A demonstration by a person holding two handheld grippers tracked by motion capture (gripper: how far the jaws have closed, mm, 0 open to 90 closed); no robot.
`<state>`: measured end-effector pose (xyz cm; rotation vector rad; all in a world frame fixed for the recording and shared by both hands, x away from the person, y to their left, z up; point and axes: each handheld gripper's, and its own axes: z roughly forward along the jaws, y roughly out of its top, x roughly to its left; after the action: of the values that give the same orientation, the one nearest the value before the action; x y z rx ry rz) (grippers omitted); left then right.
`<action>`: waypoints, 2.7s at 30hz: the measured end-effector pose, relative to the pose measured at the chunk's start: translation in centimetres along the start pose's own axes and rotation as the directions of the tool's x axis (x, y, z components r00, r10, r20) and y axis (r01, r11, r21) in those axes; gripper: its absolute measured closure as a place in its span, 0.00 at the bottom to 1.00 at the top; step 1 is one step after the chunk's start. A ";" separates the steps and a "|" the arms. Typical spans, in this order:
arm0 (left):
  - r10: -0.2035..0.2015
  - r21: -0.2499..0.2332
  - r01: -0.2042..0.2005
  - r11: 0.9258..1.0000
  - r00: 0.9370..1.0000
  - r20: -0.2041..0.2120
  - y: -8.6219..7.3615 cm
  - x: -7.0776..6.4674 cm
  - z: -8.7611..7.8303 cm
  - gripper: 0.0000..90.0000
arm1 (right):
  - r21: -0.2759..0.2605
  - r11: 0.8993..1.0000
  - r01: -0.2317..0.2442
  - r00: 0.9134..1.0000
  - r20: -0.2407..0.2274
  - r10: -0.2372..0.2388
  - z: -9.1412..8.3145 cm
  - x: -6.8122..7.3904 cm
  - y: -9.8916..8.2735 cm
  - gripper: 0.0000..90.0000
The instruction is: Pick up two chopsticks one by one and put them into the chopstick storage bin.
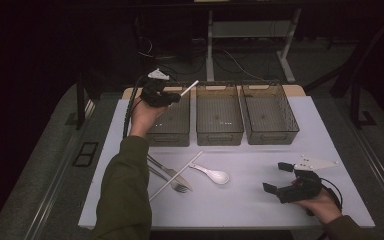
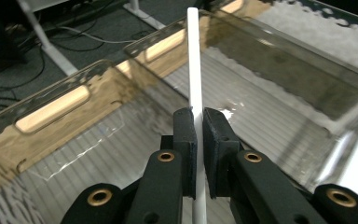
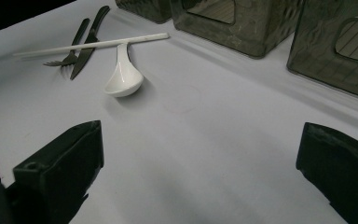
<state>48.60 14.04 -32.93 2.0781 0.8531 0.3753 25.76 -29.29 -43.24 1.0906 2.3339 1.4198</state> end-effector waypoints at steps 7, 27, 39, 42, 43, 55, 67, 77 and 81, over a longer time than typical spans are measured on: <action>-0.044 -0.009 0.043 0.999 0.998 -0.041 -0.9 1.6 1.3 0.92 | -0.004 1.000 -0.004 1.000 -0.003 0.004 -0.1 0.0 0.0 0.01; -0.080 -0.003 0.080 0.997 0.992 -0.093 -2.6 1.9 3.0 0.92 | -0.015 1.000 -0.006 1.000 -0.002 0.006 -0.3 -0.1 0.0 0.01; -0.107 0.030 0.114 0.993 0.979 -0.171 -2.6 2.2 3.5 0.92 | -0.015 1.000 -0.008 1.000 0.000 0.008 -0.4 -0.2 0.0 0.01; -0.117 0.034 0.125 0.992 0.976 -0.185 -2.7 2.3 3.6 0.92 | -0.016 1.000 -0.007 1.000 -0.002 0.007 -0.4 -0.1 0.0 0.01; -0.121 0.031 0.129 0.991 0.975 -0.189 -2.7 2.4 3.7 0.92 | -0.015 1.000 -0.009 1.000 -0.002 0.009 -0.4 -0.1 0.0 0.01; -0.111 0.011 0.115 0.993 0.978 -0.179 -2.3 2.0 2.8 0.78 | -0.020 1.000 -0.007 1.000 0.001 0.007 -0.4 -0.2 0.0 0.01; -0.044 0.058 0.048 0.997 0.996 -0.073 -1.1 -0.1 -0.3 0.60 | -0.016 1.000 -0.008 1.000 0.007 0.008 -0.5 -0.1 0.0 0.01; 0.001 0.048 0.000 0.999 1.000 -0.017 -0.6 -2.1 -3.2 0.52 | -0.018 1.000 -0.009 1.000 0.008 0.009 -0.5 -0.2 0.0 0.01; 0.005 0.037 -0.005 0.999 1.000 -0.001 -0.9 -3.1 -4.0 0.49 | -0.018 1.000 -0.010 1.000 0.008 0.010 -0.5 -0.2 0.0 0.01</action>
<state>43.85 14.63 -31.10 2.1145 0.8614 0.3660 25.63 -29.73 -43.05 1.1025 2.3085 1.4343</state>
